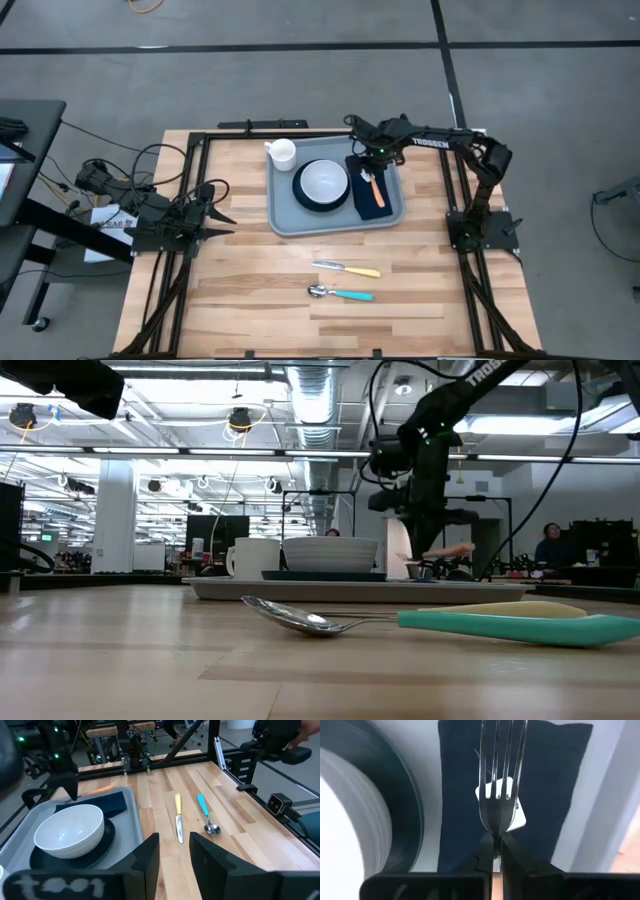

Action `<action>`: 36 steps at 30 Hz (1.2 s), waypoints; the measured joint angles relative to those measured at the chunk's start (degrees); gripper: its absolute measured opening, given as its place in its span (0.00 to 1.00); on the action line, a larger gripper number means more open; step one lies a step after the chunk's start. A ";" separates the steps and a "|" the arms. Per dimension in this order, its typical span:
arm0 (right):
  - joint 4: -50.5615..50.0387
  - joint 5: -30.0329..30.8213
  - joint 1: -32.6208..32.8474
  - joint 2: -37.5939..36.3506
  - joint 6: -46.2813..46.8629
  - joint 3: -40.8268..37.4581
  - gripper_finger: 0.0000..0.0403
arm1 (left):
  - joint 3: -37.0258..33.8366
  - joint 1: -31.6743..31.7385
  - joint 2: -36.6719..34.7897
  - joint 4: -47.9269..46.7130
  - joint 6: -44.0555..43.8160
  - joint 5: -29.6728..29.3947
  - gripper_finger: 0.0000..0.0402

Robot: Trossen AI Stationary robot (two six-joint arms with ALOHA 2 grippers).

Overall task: Set up tray
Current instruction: Put the orange fork on the dark blue napkin to the right of the black plate

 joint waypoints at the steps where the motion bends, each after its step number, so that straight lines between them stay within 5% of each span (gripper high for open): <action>1: 1.23 -0.14 -0.01 0.00 0.26 -0.91 0.03 | 0.00 0.00 0.00 0.00 0.00 0.00 0.24; 13: 7.49 -1.02 -0.38 0.00 1.55 -7.02 0.03 | 0.00 -0.02 0.01 0.02 0.00 -0.14 0.24; 36: 10.06 -0.18 1.14 4.69 1.69 -7.07 0.04 | 0.00 -0.01 0.01 0.09 0.00 -0.06 0.24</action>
